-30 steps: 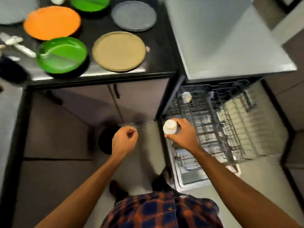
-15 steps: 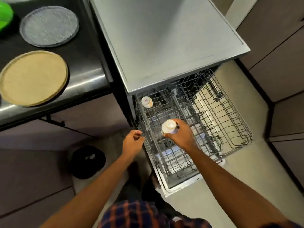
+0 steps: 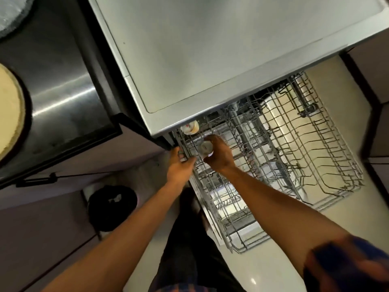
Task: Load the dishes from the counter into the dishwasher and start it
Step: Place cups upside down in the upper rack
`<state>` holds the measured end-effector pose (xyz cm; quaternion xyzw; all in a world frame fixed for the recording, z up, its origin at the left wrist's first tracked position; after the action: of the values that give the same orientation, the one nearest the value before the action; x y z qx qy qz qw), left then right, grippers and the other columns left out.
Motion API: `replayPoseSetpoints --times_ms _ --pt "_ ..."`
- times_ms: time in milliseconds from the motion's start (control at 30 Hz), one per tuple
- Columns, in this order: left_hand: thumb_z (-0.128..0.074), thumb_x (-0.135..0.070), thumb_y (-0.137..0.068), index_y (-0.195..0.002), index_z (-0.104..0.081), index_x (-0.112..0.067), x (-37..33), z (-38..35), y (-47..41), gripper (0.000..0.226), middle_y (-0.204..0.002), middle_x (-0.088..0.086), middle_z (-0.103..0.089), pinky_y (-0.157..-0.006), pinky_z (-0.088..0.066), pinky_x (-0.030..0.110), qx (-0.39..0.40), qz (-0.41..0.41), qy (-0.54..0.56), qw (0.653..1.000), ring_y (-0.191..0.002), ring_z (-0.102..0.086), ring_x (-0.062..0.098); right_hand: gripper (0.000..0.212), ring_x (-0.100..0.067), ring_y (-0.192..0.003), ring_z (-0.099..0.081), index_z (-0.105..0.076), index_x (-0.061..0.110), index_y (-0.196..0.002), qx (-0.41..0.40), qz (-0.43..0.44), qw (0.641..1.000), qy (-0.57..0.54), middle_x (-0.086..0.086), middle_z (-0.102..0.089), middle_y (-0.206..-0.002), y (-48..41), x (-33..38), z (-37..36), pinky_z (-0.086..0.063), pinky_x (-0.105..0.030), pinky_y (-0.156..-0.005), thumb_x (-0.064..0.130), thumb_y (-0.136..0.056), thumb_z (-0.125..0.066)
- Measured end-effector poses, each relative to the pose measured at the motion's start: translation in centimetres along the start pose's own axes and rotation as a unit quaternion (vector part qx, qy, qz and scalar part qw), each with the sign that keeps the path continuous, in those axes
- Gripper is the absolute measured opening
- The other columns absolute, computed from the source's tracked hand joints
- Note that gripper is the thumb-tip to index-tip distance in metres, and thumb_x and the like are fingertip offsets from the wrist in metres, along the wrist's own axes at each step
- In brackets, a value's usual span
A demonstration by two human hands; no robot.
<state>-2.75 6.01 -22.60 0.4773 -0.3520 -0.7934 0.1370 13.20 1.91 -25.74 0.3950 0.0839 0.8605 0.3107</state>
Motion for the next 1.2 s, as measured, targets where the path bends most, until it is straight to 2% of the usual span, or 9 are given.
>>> replayPoseSetpoints --times_ms 200,333,500,600,733,833,1000,1133,1200 --pt "-0.060 0.013 -0.089 -0.109 -0.046 -0.003 -0.1 -0.4 -2.2 0.029 -0.073 0.001 -0.043 -0.055 -0.044 0.006 -0.005 -0.029 -0.019 0.999 -0.054 -0.052 -0.006 0.056 -0.023 -0.105 -0.065 -0.061 0.023 -0.121 -0.025 0.047 0.999 0.002 0.000 -0.065 -0.121 -2.2 -0.3 -2.2 -0.055 -0.030 -0.079 0.001 -0.072 -0.079" --pt "-0.064 0.009 -0.088 -0.114 -0.050 -0.006 0.4 -0.2 -2.6 0.032 -0.084 0.003 -0.058 -0.056 -0.045 0.005 -0.014 -0.025 0.000 1.000 -0.067 -0.060 0.006 0.067 -0.029 -0.110 -0.062 -0.059 0.020 -0.131 -0.031 0.103 0.994 0.017 -0.005 -0.064 -0.127 -2.8 0.6 -3.4 -0.056 -0.036 -0.083 -0.001 -0.071 -0.078" --pt "-0.061 0.011 -0.091 -0.116 -0.048 -0.003 0.4 -0.4 -2.3 0.031 -0.102 0.013 -0.059 -0.051 -0.045 0.007 -0.010 -0.014 0.030 0.999 -0.056 -0.061 -0.010 0.070 -0.031 -0.110 -0.060 -0.056 0.018 -0.134 -0.024 0.106 0.994 0.026 -0.006 -0.060 -0.130 -3.5 0.5 -4.4 -0.058 -0.042 -0.081 -0.002 -0.071 -0.079" --pt "-0.062 0.008 -0.091 -0.125 -0.048 0.001 0.6 -0.4 -2.4 0.037 -0.106 0.012 -0.060 -0.053 -0.045 0.007 -0.010 -0.009 0.033 0.999 -0.063 -0.062 -0.005 0.071 -0.030 -0.117 -0.057 -0.055 0.015 -0.136 -0.021 0.106 0.994 0.009 -0.009 -0.053 -0.136 -3.1 0.3 -4.3 -0.057 -0.040 -0.088 -0.004 -0.072 -0.079" --pt "-0.067 0.000 -0.090 -0.121 -0.051 -0.008 0.5 0.0 -2.5 0.035 -0.095 0.002 -0.059 -0.057 -0.046 0.006 -0.008 -0.017 0.017 1.000 -0.078 -0.060 0.007 0.074 -0.027 -0.120 -0.057 -0.052 0.018 -0.139 -0.040 0.057 0.997 -0.037 -0.009 -0.053 -0.135 -1.9 -0.8 -3.0 -0.057 -0.037 -0.091 -0.001 -0.073 -0.080" --pt "-0.070 -0.008 -0.091 -0.117 -0.053 -0.013 0.5 0.4 -2.3 0.032 -0.081 -0.002 -0.054 -0.068 -0.050 0.019 0.013 -0.020 0.013 1.000 -0.075 -0.058 0.009 0.061 -0.018 -0.107 -0.064 -0.055 0.025 -0.132 -0.050 -0.015 0.996 -0.076 -0.003 -0.062 -0.124 -0.2 -1.8 -2.1 -0.058 -0.034 -0.080 0.012 -0.078 -0.080" --pt "-0.062 -0.005 -0.095 -0.114 -0.059 -0.016 0.4 2.5 0.1 0.022 -0.092 0.007 -0.065 -0.071 -0.050 0.029 0.033 -0.032 -0.018 0.999 -0.079 -0.062 0.015 0.030 -0.011 -0.067 -0.064 -0.066 0.021 -0.114 -0.037 -0.111 0.974 -0.196 0.002 -0.072 -0.091 4.2 -2.8 -0.2 -0.049 -0.023 -0.055 0.012 -0.087 -0.073" --pt "-0.060 -0.007 -0.097 -0.107 -0.063 -0.012 0.6 5.8 3.8 0.011 -0.085 0.005 -0.065 -0.061 -0.048 0.018 0.037 -0.056 -0.054 0.996 -0.072 -0.060 0.011 0.030 -0.017 -0.072 -0.066 -0.066 0.022 -0.115 -0.028 -0.096 0.973 -0.207 0.006 -0.066 -0.081 7.8 -1.2 1.5 -0.055 -0.034 -0.065 0.011 -0.087 -0.066" --pt "-0.061 -0.009 -0.098 -0.110 -0.064 -0.010 1.6 8.2 5.5 0.013 -0.090 0.007 -0.067 -0.066 -0.051 0.023 0.027 -0.069 -0.071 0.995 -0.074 -0.063 0.011 0.023 -0.020 -0.074 -0.066 -0.067 0.020 -0.107 -0.014 -0.069 0.972 -0.225 0.002 -0.064 -0.076 9.1 0.5 1.9 -0.056 -0.039 -0.074 0.008 -0.087 -0.069"
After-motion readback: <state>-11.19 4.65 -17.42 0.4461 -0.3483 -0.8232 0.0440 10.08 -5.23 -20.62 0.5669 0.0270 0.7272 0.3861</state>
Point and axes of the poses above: each hand's wrist, its own y-axis away from the middle knuckle, its own z-axis out of the back of the hand, x = y × z, the point moved 6 cm from there along -y, towards the middle knuckle
